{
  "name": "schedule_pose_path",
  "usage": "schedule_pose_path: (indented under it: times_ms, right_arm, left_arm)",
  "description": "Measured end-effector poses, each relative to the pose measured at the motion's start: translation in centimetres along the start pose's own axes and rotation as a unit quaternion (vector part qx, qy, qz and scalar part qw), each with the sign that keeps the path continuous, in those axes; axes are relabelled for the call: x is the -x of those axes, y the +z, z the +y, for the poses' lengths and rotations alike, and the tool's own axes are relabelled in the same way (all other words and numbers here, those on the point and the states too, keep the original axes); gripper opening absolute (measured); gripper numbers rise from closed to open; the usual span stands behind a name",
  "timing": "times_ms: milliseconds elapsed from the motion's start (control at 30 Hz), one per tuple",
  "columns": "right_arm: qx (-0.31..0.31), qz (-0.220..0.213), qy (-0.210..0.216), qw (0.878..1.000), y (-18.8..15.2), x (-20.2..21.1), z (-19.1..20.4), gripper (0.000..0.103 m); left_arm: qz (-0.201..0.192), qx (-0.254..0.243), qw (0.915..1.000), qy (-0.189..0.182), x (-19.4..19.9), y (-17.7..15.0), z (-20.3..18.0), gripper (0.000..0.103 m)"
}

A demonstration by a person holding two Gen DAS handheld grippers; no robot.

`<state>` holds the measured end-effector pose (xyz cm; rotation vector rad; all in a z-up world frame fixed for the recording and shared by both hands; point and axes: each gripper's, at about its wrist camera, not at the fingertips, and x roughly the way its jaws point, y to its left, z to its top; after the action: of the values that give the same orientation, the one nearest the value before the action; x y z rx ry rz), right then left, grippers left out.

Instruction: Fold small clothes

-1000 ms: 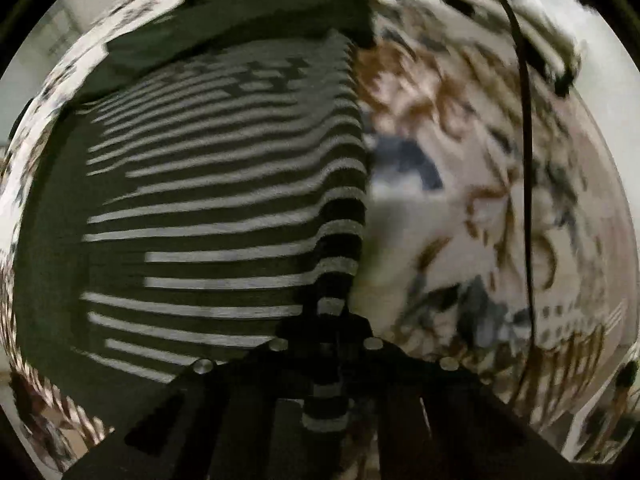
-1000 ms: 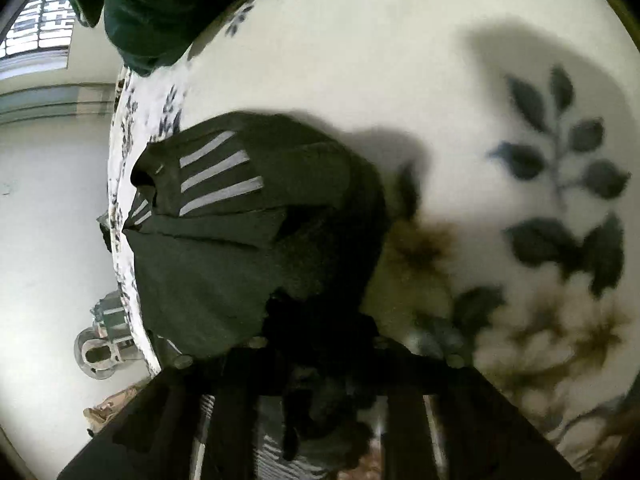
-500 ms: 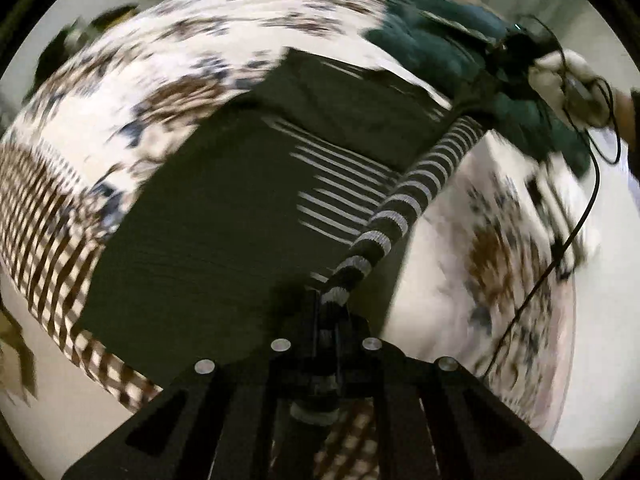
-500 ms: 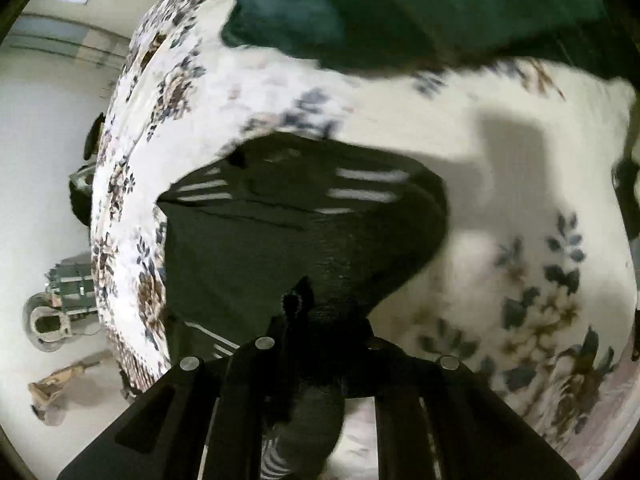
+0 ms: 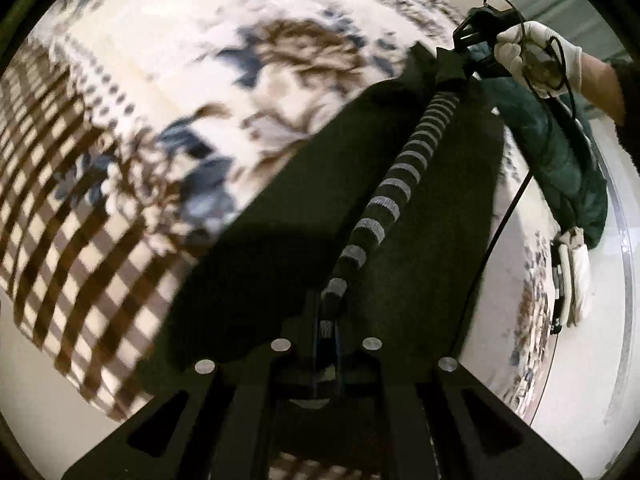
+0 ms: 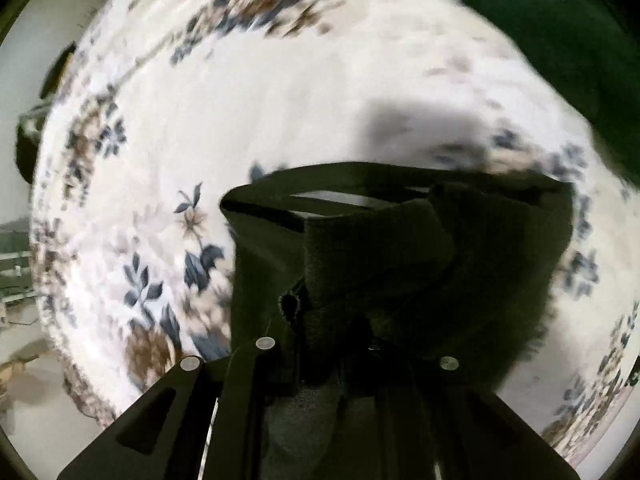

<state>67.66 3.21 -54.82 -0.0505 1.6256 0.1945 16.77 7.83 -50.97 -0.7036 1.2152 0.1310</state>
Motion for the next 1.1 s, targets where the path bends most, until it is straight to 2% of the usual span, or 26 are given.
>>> schedule_pose_path:
  times_ms: [100,133,200,233,267,300,333,367,400,500,633,667,700,733,767,833,933,1033,1100]
  right_arm:
    - [-0.008,0.018,-0.025,1.000,0.7,-3.4,2.3,0.014]
    - [-0.012,0.024,-0.021,0.999,0.8,-4.2,2.7,0.020]
    - [-0.024,0.026,0.023,0.999,0.6,-4.4,2.9,0.044]
    - [-0.030,0.030,0.068,0.997,0.2,-4.1,2.9,0.056]
    - [-0.027,0.032,0.121,0.992,-0.5,-3.4,2.9,0.057]
    - [-0.025,0.029,0.147,0.988,-1.1,-2.6,2.8,0.058]
    - [-0.021,0.016,0.167,0.986,-2.3,-1.4,2.5,0.062]
    - [-0.013,0.006,0.173,0.985,-3.7,-0.1,2.2,0.064]
    - [-0.006,0.000,0.176,0.984,-5.0,0.8,1.8,0.064]
    - [0.010,-0.021,0.163,0.986,-11.1,3.4,-0.1,0.064]
    - [0.011,-0.040,0.095,0.995,-21.9,3.9,-4.6,0.064]
    - [0.006,-0.039,0.083,0.996,-24.4,3.6,-5.4,0.064]
    - [-0.005,-0.034,0.075,0.997,-27.3,3.0,-6.5,0.064]
    - [-0.021,-0.027,0.074,0.997,-30.1,2.2,-7.8,0.064]
    - [-0.033,-0.021,0.077,0.996,-32.3,1.5,-8.7,0.064]
    - [-0.075,0.000,0.089,0.993,-37.6,-0.6,-10.7,0.064]
    - [-0.127,0.027,0.109,0.986,-43.7,-3.7,-12.6,0.065]
    - [-0.147,0.036,0.128,0.980,-48.2,-5.7,-12.6,0.065]
    - [-0.151,0.045,0.136,0.978,-50.4,-7.5,-11.7,0.065]
  left_arm:
    - [0.025,0.022,0.9994,-0.013,-1.4,0.6,2.3,0.008]
    - [0.037,0.035,0.9986,-0.011,-1.9,0.8,3.5,0.008]
    - [0.053,0.042,0.9974,-0.022,-2.0,0.7,4.7,0.009]
    - [0.058,0.047,0.9969,-0.026,-1.8,0.7,5.5,0.009]
    - [0.060,0.052,0.9961,-0.040,-1.3,0.6,6.1,0.012]
    - [0.065,0.057,0.9949,-0.051,-0.9,0.6,6.5,0.023]
    - [0.070,0.059,0.9944,-0.054,-0.6,0.6,6.6,0.029]
    - [0.072,0.057,0.9936,-0.065,-0.2,0.6,6.6,0.045]
    - [0.072,0.048,0.9938,-0.071,0.3,0.6,6.3,0.062]
    - [0.069,0.013,0.9953,-0.066,0.5,0.9,5.0,0.064]
    - [0.085,-0.030,0.9951,-0.041,-1.3,1.1,2.5,0.064]
    - [0.092,-0.049,0.9941,-0.030,-2.2,1.0,1.9,0.064]
    - [0.095,-0.067,0.9931,-0.016,-2.9,0.8,1.5,0.058]
    - [0.090,-0.090,0.9919,0.001,-3.6,0.5,1.0,0.044]
    - [0.082,-0.109,0.9905,0.017,-3.8,0.1,0.6,0.003]
    - [0.069,-0.119,0.9902,0.024,-3.1,-0.1,0.4,0.004]
    - [0.035,-0.116,0.9926,0.012,0.2,-0.3,0.3,0.004]
    - [0.020,-0.140,0.9899,0.014,2.2,-0.2,0.4,0.003]
    - [0.025,-0.125,0.9918,0.005,2.6,0.4,1.4,0.003]
